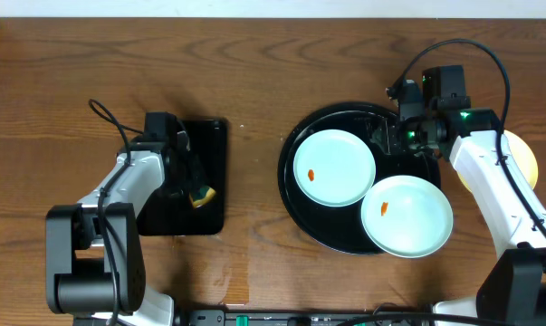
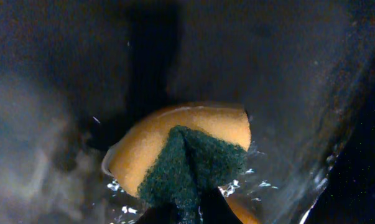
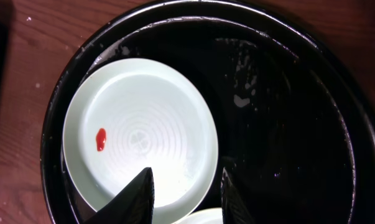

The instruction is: Clean dirty plates on tray and stack at the side

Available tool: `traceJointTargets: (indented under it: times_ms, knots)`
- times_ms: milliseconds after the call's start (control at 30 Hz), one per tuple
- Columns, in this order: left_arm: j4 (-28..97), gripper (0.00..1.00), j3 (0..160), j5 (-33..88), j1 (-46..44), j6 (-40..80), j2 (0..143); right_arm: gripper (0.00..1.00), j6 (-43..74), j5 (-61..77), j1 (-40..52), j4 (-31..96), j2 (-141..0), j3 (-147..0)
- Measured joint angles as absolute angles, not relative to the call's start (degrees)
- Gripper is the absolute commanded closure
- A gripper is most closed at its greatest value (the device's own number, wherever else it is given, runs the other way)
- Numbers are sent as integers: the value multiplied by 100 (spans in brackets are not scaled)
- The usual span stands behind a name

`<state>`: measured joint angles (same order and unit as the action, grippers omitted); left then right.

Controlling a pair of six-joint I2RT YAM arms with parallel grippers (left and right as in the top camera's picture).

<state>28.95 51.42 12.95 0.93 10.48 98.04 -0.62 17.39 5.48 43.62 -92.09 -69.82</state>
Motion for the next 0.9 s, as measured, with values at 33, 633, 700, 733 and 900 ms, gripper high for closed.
traceJointTargets:
  times_ms: [33, 633, 700, 733, 900]
  knots:
    - [2952, 92, 5168, 1297, 93, 1048, 9806, 67, -62, 1739, 548, 4366, -9209, -6982]
    - [4554, 57, 6187, 1278, 91, 495, 9826, 66, -62, 1739, 548, 4368, -9209, -6982]
    - [4392, 57, 6049, 1275, 91, 561, 9826, 66, -62, 1739, 548, 4370, -9209, -6982]
    - [4294, 57, 5970, 1273, 89, 591, 9826, 66, -62, 1739, 548, 4368, -9209, -6982]
    - [3809, 79, 5542, 1240, -25, 644, 9826, 66, -62, 1739, 548, 4368, -9209, -6982]
